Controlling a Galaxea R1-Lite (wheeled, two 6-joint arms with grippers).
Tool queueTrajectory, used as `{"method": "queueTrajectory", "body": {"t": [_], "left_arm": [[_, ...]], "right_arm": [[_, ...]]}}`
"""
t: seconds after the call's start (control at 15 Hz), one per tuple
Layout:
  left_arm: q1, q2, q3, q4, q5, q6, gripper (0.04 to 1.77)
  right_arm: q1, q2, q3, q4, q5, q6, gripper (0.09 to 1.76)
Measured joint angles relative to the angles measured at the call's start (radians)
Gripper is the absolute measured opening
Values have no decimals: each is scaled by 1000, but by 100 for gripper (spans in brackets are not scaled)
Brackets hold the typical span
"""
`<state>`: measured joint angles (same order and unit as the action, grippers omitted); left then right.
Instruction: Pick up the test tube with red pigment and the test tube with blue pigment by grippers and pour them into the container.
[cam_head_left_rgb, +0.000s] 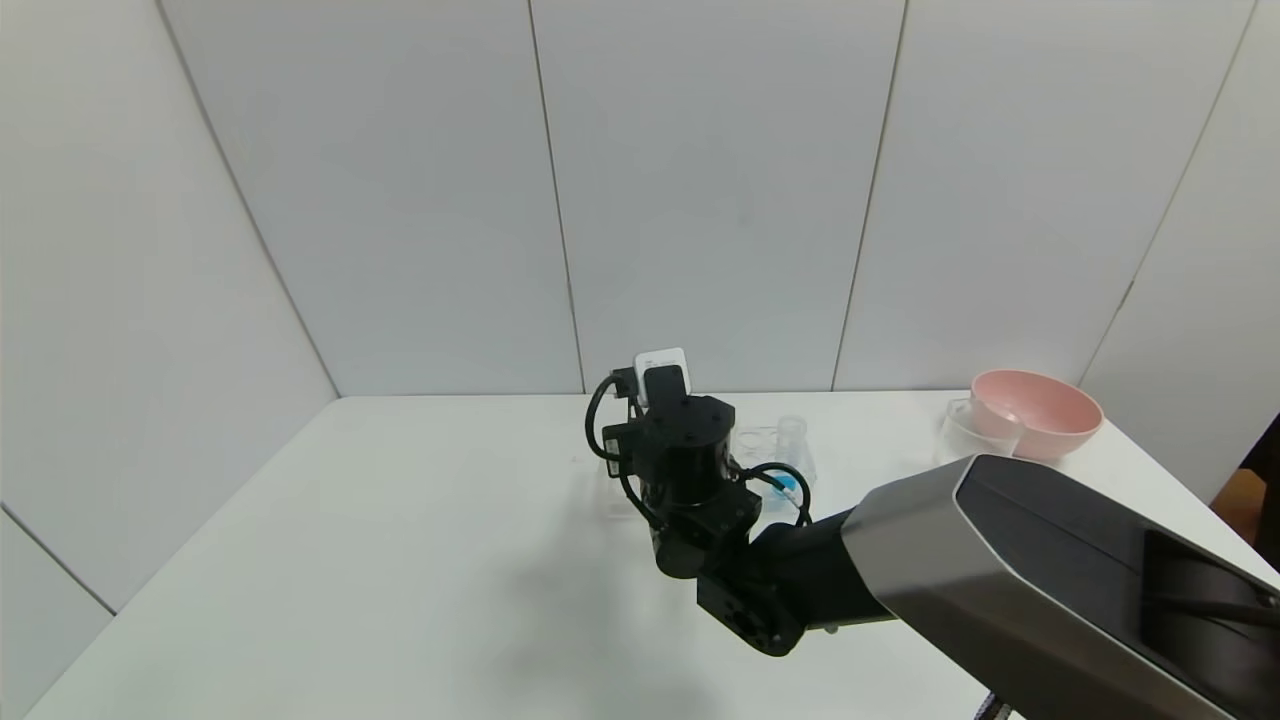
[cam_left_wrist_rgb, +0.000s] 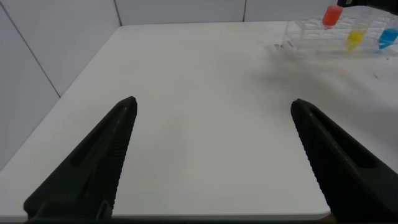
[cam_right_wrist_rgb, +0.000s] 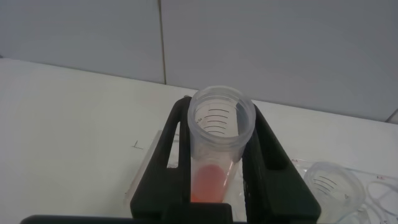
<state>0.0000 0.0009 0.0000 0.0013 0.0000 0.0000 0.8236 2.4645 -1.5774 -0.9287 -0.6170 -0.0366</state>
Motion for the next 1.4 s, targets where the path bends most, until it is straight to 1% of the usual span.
{"method": "queueTrajectory", "body": {"t": [0.27,0.67,0.87,1.07,1.4], "left_arm": [[0,0,0,0,0,0,176],[0,0,0,0,0,0,176],[0,0,0,0,0,0,176],[0,0,0,-1,0,0,176],[0,0,0,0,0,0,176]], "right_arm": [[2,-45,-3,15,0,-3,53],[3,-63,5,7,2,-15,53],[10,-92,61,2,17,-15,53],[22,-169,215,-40,75,-14,53],[23,-396,618,-165,209,-9,53]]}}
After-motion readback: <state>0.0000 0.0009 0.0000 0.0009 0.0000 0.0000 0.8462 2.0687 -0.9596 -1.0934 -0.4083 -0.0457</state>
